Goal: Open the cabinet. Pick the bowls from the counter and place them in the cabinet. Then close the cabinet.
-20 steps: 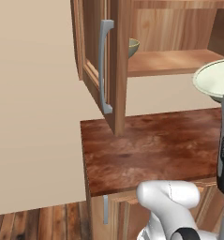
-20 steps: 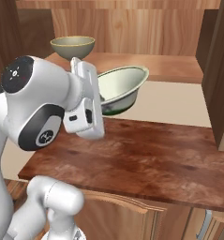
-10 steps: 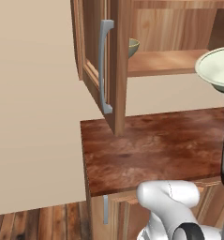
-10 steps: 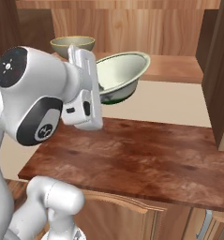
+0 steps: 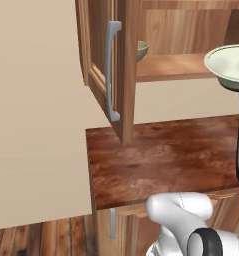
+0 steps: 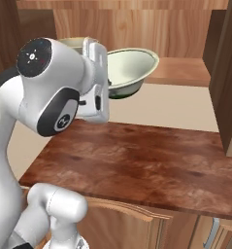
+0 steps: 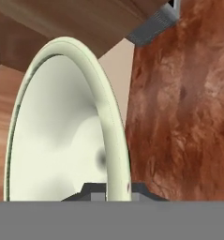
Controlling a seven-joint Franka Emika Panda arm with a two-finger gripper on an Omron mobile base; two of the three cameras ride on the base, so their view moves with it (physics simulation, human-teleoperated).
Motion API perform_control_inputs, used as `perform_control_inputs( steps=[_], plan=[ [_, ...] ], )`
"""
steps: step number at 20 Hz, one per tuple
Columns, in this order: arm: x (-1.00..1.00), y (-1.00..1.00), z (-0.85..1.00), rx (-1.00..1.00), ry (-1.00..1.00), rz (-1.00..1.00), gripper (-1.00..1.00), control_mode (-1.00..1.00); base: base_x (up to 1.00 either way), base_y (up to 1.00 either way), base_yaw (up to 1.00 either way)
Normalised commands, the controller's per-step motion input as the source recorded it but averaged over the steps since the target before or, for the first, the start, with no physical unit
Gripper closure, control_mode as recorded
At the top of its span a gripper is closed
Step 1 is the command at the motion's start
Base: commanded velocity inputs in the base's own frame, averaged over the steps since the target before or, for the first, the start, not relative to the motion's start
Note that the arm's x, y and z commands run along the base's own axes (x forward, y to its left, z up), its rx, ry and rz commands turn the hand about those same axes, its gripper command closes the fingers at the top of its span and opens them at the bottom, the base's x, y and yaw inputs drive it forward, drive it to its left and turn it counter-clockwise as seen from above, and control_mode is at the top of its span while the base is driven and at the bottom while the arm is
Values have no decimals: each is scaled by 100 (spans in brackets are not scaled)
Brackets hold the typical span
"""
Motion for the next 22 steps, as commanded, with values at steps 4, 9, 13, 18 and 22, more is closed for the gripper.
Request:
perform_control_inputs(
  steps=[4,9,13,18,22],
  plan=[
    [44,0,0,13,-9,0,100,-100,0,0,0],
    [43,0,0,13,-3,0,100,-100,0,0,0],
    [45,0,-1,12,0,0,100,-100,0,0,0],
    [50,0,-5,13,-1,0,100,-100,0,0,0],
    [48,0,-13,9,-6,0,100,-100,0,0,0]
  ],
)
